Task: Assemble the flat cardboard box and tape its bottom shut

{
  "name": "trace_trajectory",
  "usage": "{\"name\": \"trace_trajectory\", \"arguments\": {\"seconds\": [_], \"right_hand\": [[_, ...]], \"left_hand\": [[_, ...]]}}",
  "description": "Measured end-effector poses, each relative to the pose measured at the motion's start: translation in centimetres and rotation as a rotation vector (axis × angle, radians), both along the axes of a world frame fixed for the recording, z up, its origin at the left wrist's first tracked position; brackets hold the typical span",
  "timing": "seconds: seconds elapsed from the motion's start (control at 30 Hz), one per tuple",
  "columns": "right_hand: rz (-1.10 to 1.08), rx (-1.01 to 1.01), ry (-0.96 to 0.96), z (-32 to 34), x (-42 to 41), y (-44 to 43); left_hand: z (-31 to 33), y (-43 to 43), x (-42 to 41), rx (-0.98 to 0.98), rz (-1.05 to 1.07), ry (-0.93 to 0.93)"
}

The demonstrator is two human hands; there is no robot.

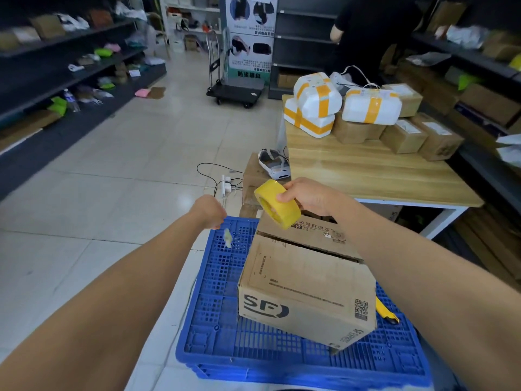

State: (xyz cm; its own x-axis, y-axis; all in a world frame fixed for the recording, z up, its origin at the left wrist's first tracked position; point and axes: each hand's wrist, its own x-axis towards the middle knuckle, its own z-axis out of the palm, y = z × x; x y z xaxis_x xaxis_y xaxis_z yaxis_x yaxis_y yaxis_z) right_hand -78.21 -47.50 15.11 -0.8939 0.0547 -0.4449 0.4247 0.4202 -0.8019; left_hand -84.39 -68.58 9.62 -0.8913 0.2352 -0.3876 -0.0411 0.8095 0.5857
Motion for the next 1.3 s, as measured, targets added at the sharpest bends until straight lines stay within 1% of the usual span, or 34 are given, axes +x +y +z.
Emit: {"name": "trace_trajectory", "arguments": {"seconds": [0.07,0.1,0.17,0.2,0.23,0.3,0.37,0.4,0.47,0.53,0.6,0.67,0.73,0.8,0.87,0.93,1.0,1.1,1.17,1.23,1.3], "right_hand": [[-0.068,-0.112,-0.006,-0.2,-0.3,-0.2],[-0.086,-0.157,-0.012,-0.2,-0.4,-0.4],[-0.099,-0.227,-0.033,0.0,-0.4,-0.8],[-0.113,-0.253,-0.041,0.0,-0.5,-1.0],[-0.132,-0.275,-0.044,0.0,-0.5,-1.0],[-0.156,-0.313,-0.041,-0.2,-0.7,-1.2],[-0.181,-0.355,-0.031,-0.2,-0.8,-1.5],[-0.196,-0.383,-0.025,-0.2,-0.8,-1.7],[-0.239,-0.461,-0.008,0.0,-0.8,-2.1],[-0.316,-0.535,0.026,0.2,-1.0,-2.2],[-0.406,-0.595,0.066,0.5,-1.1,-2.1],[-0.489,-0.649,0.104,0.9,-1.1,-1.8],[-0.562,-0.692,0.13,1.3,-1.0,-1.2],[-0.614,-0.729,0.136,1.3,-0.8,-0.4],[-0.691,-0.763,0.137,1.3,-0.6,0.5],[-0.777,-0.766,0.134,1.0,-0.2,1.5],[-0.75,-0.741,0.15,0.6,0.3,2.6],[-0.562,-0.579,0.154,0.4,1.5,3.7],[-0.437,-0.567,0.154,0.5,2.2,4.4],[-0.291,-0.609,0.137,0.7,2.9,5.4],[-0.163,-0.599,0.082,0.7,3.5,6.2]], "left_hand": [[-0.1,0.2,-0.2,0.163,0.108,-0.104],[-0.2,0.4,-0.6,0.112,-0.002,-0.045],[-0.3,0.5,-1.0,0.109,-0.02,-0.016],[-0.1,0.4,-0.9,0.167,0.006,-0.033],[0.1,0.7,-0.9,0.21,-0.001,-0.003],[1.0,1.4,-0.6,0.384,0.006,0.051],[1.7,2.3,-0.3,0.545,-0.049,-0.034],[2.2,2.8,0.0,0.59,-0.083,-0.098],[2.7,3.6,0.3,0.601,-0.134,-0.163],[2.8,4.1,0.2,0.61,-0.142,-0.166],[2.7,4.4,0.2,0.658,-0.158,-0.18],[2.8,4.4,0.4,0.671,-0.191,-0.154],[2.8,4.6,0.6,0.644,-0.208,-0.109],[2.7,4.9,1.0,0.656,-0.198,-0.113],[2.7,5.2,1.5,0.711,-0.148,-0.138],[2.6,5.3,1.7,0.753,-0.13,-0.213],[2.6,5.5,1.8,0.797,-0.153,-0.314],[2.9,6.0,2.1,0.923,-0.112,-0.392],[3.3,6.6,2.2,1.007,-0.11,-0.447],[3.7,7.1,2.6,1.022,-0.1,-0.45],[3.8,7.5,2.9,0.969,-0.088,-0.377]]}}
